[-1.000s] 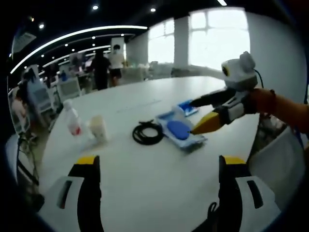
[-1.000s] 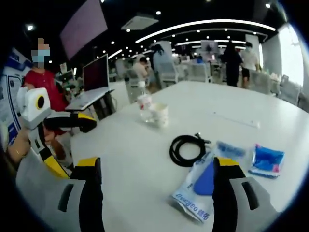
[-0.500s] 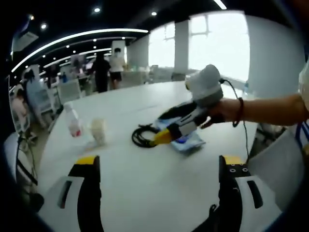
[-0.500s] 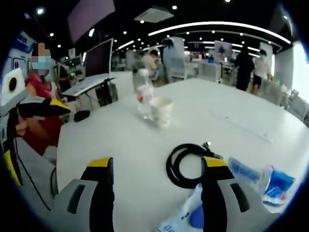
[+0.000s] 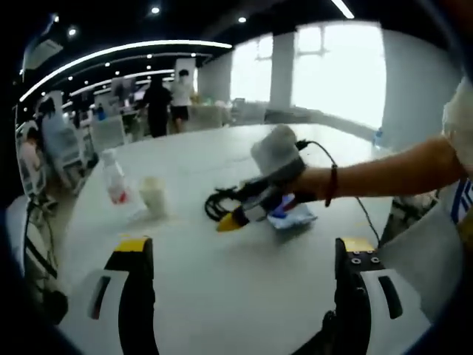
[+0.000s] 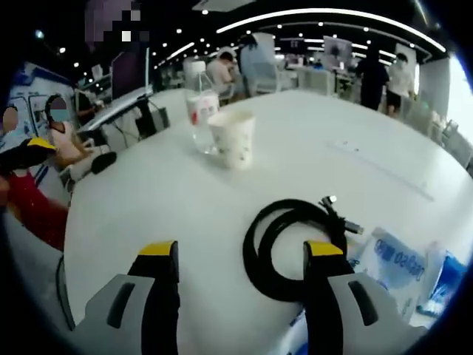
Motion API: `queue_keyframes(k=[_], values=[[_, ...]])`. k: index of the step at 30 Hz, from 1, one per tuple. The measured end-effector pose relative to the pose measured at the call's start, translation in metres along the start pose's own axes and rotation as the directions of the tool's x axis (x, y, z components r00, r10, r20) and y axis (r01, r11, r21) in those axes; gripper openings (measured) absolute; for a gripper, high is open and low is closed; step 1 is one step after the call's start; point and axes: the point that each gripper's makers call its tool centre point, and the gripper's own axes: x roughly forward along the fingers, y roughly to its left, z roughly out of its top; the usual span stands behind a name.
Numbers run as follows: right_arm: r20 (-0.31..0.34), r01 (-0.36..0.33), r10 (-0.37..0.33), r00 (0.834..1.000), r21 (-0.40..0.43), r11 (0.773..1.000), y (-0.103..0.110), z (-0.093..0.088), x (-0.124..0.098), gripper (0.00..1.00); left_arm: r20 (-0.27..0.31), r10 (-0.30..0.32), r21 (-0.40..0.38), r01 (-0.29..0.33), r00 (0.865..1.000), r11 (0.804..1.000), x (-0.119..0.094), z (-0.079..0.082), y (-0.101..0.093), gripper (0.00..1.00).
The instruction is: Arrange the tabletop items into an orderly group along one side of the table until the central work area is clear of visible clutter.
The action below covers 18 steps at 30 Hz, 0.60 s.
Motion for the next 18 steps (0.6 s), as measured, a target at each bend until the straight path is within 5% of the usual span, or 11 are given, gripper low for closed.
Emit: queue_keyframes(k=[5,10,18], values=[[-0.035,0.021,-0.021,0.999,-0.006,1.000,-0.008,-0.008,0.009,0.53,0.033,-0.046,-0.089,0.049,0.998,0.995,0.001,0.003,-0.006,1.00],[-0.054,0.011,-0.013,0.998,-0.038,0.999,-0.007,-0.009,0.014,0.47,0.013,-0.045,-0.095,0.046,0.999,0.994,0.002,-0.001,-0.003,1.00],[-0.069,0.024,-0.030,0.997,-0.089,0.996,-0.010,-0.008,0.017,0.24,-0.007,-0.047,-0.074,0.046,0.999,0.996,0.002,-0.005,-0.005,1.00]])
